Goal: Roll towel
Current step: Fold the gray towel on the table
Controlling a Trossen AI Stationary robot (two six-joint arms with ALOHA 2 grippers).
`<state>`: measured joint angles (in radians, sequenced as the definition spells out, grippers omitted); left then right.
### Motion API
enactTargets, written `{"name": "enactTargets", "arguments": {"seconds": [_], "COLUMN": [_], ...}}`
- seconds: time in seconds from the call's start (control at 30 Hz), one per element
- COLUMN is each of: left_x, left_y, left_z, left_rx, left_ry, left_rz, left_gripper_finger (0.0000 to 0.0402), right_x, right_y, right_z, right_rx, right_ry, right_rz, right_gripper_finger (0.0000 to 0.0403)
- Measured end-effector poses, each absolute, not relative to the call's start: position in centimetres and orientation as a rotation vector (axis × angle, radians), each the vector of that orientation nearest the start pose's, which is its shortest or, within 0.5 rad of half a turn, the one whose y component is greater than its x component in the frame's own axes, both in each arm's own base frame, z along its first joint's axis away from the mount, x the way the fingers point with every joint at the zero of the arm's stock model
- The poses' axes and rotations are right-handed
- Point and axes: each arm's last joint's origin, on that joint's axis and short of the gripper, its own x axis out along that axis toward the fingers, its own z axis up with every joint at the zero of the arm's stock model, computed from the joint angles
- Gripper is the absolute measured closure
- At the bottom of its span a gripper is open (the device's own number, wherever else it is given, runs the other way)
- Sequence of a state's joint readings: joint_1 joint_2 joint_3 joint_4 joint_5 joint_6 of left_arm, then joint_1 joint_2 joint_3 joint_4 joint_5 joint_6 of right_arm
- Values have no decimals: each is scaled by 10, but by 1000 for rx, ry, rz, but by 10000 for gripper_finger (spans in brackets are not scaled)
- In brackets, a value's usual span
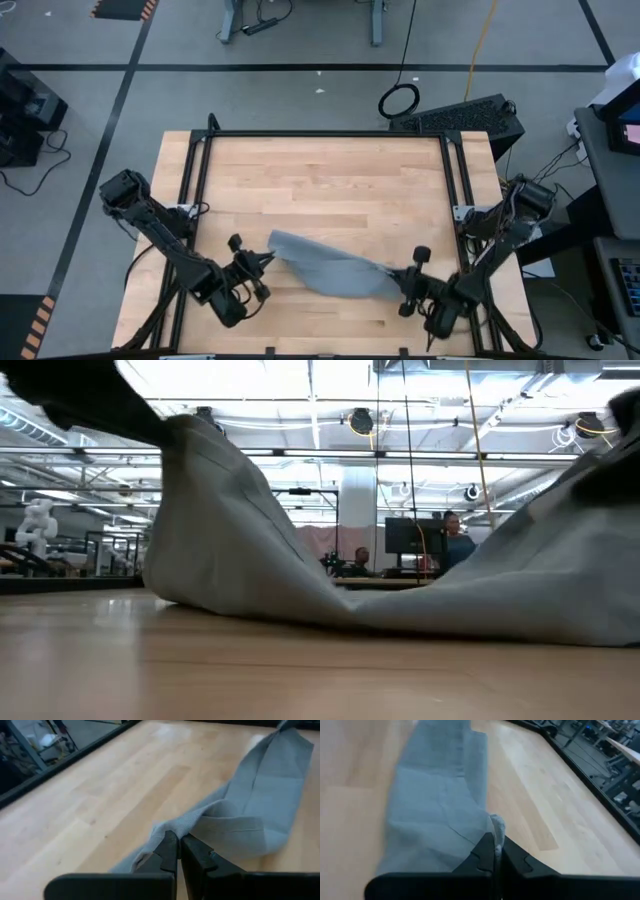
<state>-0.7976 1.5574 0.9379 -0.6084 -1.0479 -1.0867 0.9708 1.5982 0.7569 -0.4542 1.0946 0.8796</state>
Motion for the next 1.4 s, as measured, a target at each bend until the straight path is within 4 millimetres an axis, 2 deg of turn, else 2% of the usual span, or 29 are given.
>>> {"name": "enactTargets", "arguments": {"seconds": [0.1, 0.27, 0.5, 0.63, 0.77, 0.87, 0.93, 1.07, 1.27, 1.4], "left_x": [220, 236, 250, 244, 229, 217, 209, 200, 185, 170], "left_y": [-174, -156, -116, -86, -59, -46, -44, -51, -79, -102], "left_z": [197, 200, 228, 258, 293, 314, 319, 302, 245, 220], "left_rx": [-36, 24, 178, 288, 312, 242, 169, 7, -234, -327], "left_ry": [490, 468, 429, 409, 397, 387, 396, 534, 774, 832], "left_rz": [583, 656, 775, 871, 895, 783, 670, 459, 303, 275], "left_gripper_finger": [389, 389, 389, 389, 389, 389, 389, 389, 389, 389], "right_x": [161, 157, 157, 155, 148, 145, 144, 146, 145, 138], "right_y": [178, 145, 81, 46, 19, 9, 8, 13, 32, 47], "right_z": [140, 149, 185, 213, 240, 253, 251, 231, 194, 167], "right_rx": [-231, -200, -219, -228, -216, -145, -77, 54, 240, 320], "right_ry": [482, 400, 231, 109, -9, -45, -5, 177, 334, 436], "right_rz": [-340, -254, -220, -247, -319, -309, -259, -132, -30, -6], "right_gripper_finger": [403, 403, 403, 403, 403, 403, 403, 403, 403, 403]}}
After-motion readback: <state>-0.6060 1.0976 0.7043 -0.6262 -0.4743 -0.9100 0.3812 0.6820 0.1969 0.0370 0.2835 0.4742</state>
